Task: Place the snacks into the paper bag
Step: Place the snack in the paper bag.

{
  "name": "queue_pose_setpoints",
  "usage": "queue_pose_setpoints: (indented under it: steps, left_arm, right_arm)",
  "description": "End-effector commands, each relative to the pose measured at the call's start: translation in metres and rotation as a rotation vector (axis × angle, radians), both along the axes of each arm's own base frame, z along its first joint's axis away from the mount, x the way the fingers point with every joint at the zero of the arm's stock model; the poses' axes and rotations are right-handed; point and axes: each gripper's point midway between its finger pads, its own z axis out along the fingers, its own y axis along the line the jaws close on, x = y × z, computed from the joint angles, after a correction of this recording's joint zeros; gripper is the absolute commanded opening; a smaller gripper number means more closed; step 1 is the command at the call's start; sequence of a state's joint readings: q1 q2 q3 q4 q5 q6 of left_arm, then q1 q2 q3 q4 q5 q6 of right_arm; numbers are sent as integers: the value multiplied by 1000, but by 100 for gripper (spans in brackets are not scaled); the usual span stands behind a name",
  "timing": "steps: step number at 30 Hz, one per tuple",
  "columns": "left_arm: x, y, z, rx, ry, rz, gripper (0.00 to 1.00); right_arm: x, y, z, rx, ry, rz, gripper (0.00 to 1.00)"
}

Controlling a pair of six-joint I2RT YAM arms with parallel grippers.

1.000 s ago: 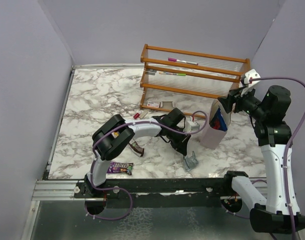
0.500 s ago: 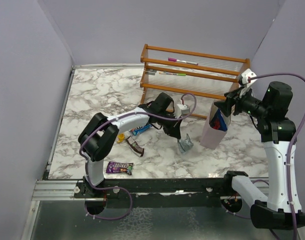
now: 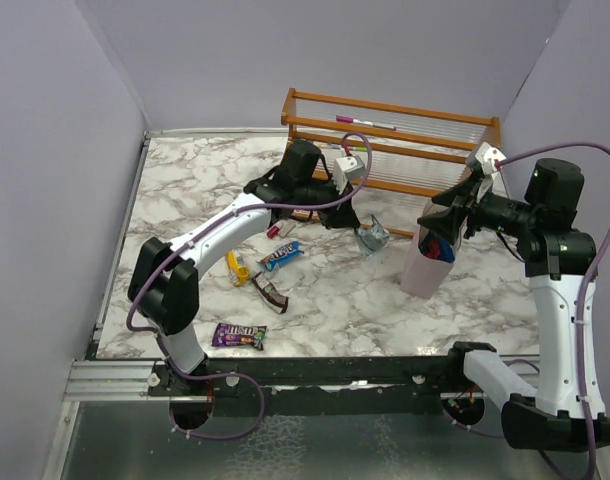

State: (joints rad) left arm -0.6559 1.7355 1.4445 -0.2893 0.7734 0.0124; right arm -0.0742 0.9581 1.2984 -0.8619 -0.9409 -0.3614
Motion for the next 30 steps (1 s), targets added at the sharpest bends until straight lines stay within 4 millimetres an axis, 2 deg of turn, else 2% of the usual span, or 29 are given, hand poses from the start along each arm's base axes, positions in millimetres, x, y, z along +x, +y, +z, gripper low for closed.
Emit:
queue_pose_setpoints:
  steps: [1, 6, 11, 21, 30]
  left_arm:
    - [4, 0, 65, -88, -115, 31, 0]
    - [5, -3, 110, -159, -158, 41, 0]
    - [-1, -6, 138, -217, -162, 27, 0]
    - [-19, -16, 157, -271, -137, -7, 0]
    - [-28, -22, 157, -283, -123, -23, 0]
  right_arm:
    - [-12, 14, 16, 51, -14, 125, 60]
    - [-7, 16, 11, 60, 5, 147, 62]
    - [-6, 20, 9, 85, 17, 180, 68]
    - [3, 28, 10, 167, 60, 216, 70]
    - [7, 31, -6, 204, 99, 213, 64]
